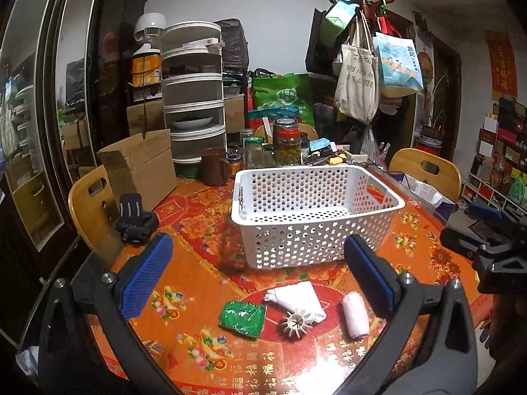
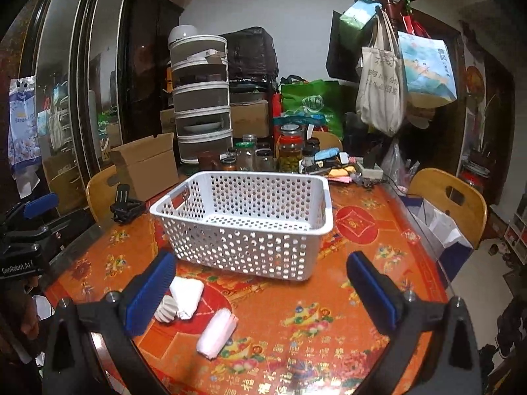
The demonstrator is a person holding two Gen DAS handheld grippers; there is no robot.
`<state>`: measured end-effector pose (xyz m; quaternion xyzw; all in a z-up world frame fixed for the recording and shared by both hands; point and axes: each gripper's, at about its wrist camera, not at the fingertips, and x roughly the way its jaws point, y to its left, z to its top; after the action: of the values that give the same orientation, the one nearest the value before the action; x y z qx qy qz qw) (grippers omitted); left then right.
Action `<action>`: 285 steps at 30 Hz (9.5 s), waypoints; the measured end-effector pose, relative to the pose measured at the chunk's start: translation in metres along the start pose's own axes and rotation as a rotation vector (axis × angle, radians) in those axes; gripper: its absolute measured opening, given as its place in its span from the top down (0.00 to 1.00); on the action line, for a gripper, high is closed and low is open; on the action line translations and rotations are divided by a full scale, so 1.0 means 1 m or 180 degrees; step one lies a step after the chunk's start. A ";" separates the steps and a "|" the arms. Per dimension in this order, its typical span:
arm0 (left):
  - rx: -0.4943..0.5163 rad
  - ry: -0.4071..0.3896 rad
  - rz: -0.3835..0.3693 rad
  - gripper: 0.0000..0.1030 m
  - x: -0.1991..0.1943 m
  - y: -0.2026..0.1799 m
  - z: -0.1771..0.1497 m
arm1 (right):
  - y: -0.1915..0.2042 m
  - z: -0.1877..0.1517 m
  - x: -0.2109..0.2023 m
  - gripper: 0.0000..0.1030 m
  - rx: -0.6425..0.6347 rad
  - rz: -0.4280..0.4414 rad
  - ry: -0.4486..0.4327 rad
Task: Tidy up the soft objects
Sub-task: 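Withdraw both open tools from the basket toward the remaining items, then grasp the pink-white rolled towel with the right tool while the left tool reaches the green packet, then carry the rolled towel and green packet over the white basket with both tools, then open both tools to drop the towel and green packet into the basket, then grasp the white cloth with the right tool while the left tool grasps the white ruffled item, then carry the white cloth and ruffled item over the basket with both tools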
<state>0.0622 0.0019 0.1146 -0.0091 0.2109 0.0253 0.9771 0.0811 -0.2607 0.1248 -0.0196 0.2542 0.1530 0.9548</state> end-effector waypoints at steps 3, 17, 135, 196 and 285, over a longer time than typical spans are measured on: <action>-0.0012 0.0045 0.0005 0.00 0.004 0.001 -0.007 | -0.001 -0.008 0.002 0.00 0.0047 -0.0001 0.0044; -0.0170 0.0393 -0.0040 0.00 0.046 0.014 -0.051 | 0.008 -0.054 0.034 0.00 0.0061 0.0151 0.0327; 0.0057 0.0472 -0.0548 0.48 0.088 0.007 0.005 | 0.030 0.005 0.040 0.74 -0.0359 -0.0040 0.0175; -0.0001 0.1291 -0.0442 0.02 0.267 -0.039 0.064 | -0.044 0.081 0.210 0.09 -0.0030 -0.0305 0.1046; -0.0205 0.0996 -0.0456 0.61 0.122 0.032 -0.106 | 0.037 -0.071 0.084 0.78 -0.0142 0.0033 0.0663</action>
<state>0.1280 0.0363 -0.0328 -0.0592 0.3583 -0.0394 0.9309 0.1056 -0.2099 0.0234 -0.0553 0.3486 0.1607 0.9217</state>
